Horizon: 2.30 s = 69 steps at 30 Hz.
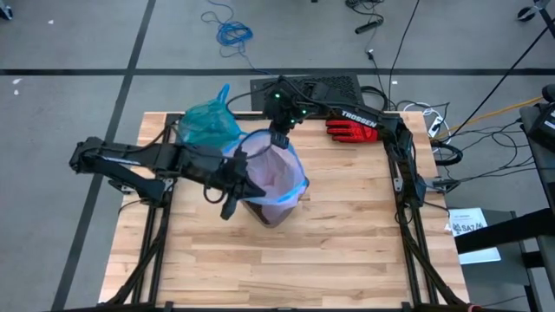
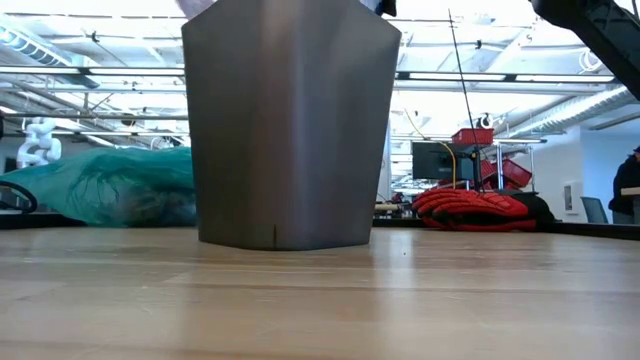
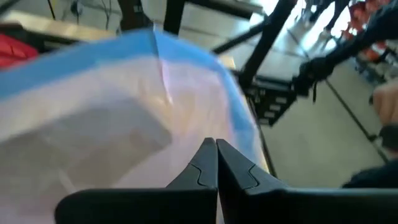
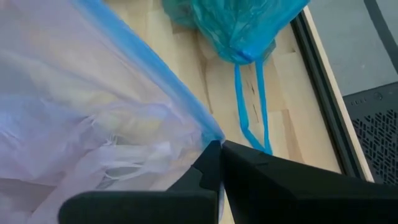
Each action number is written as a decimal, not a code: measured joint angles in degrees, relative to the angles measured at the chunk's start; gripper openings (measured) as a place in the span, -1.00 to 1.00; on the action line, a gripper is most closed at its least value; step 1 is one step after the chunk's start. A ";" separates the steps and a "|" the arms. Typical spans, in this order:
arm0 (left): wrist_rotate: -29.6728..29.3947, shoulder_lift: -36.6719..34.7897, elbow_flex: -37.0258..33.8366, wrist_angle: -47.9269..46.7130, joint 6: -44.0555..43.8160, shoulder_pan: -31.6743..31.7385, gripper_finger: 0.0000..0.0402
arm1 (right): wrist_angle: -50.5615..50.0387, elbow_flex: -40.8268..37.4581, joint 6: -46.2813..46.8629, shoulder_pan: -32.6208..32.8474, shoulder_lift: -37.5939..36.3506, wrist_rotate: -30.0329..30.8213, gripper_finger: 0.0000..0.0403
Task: Place trash/remove bag and relplace
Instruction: Insert a new pink trash bag into the black trash bin
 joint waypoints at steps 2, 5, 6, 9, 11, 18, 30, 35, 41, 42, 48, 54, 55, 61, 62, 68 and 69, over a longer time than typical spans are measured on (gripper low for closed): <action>-0.02 0.01 0.00 1.40 -0.02 0.64 -1.00 | 0.17 0.00 0.08 -0.16 0.00 -0.01 -1.00; -0.02 0.00 0.02 -0.32 -0.78 1.13 -1.00 | 0.09 0.00 0.75 -0.22 0.00 -0.20 -1.00; -0.02 0.01 0.02 -1.53 -1.06 1.13 -1.00 | -0.11 -0.01 0.92 -0.22 0.00 -1.07 -1.00; -0.04 0.03 0.02 -4.45 -1.46 1.11 -1.00 | -1.22 -0.02 2.45 -0.21 -0.44 -1.80 -1.00; -0.04 0.03 0.02 -5.10 -1.51 0.87 -1.00 | -1.98 -0.02 3.55 -0.17 -1.40 -2.28 -0.98; -0.03 -0.24 0.02 -5.14 -1.47 0.54 -1.00 | -2.45 -0.02 3.76 1.38 -6.93 -1.27 -0.65; -3.25 -4.03 0.02 -7.04 -4.51 8.56 -1.00 | -2.33 0.00 12.39 12.99 -14.50 1.71 -0.29; -2.55 0.69 -0.02 -12.43 -4.49 10.81 -1.00 | -5.51 -0.02 13.05 21.72 -12.29 10.99 -0.70; -2.80 2.21 -1.55 -13.02 -3.98 10.88 -1.00 | -6.90 -0.02 20.88 27.65 -10.23 15.38 -0.95; -2.86 2.27 -2.26 -13.31 -3.98 10.91 -1.00 | -6.68 -0.02 22.34 28.61 -9.78 15.38 -0.97; -2.89 2.25 -4.67 -14.13 -3.75 11.44 -1.00 | -3.07 -0.02 28.48 34.68 -8.84 17.41 -1.00; -4.08 2.29 -5.55 -15.85 -0.78 12.95 -1.00 | 0.81 -0.02 34.19 38.61 -5.36 20.36 -1.00; -4.15 2.29 -5.55 -15.92 -0.15 13.35 -1.00 | 2.11 -0.02 34.88 39.17 -4.69 20.40 -1.00; -4.33 2.26 -5.57 -17.29 2.03 15.53 -1.00 | 7.43 -0.04 38.70 41.24 -2.30 22.03 -1.00; -4.33 2.26 -5.57 -17.26 2.17 15.90 -1.00 | 7.15 -0.04 39.33 41.26 -1.67 22.31 -1.00; -3.28 2.26 -5.57 -17.22 4.22 16.85 -1.00 | 8.83 -0.15 39.18 41.93 -2.79 27.91 -1.00; -2.90 2.26 -5.57 -17.25 4.70 16.85 -1.00 | 9.04 -0.10 39.12 41.90 -3.75 28.54 -1.00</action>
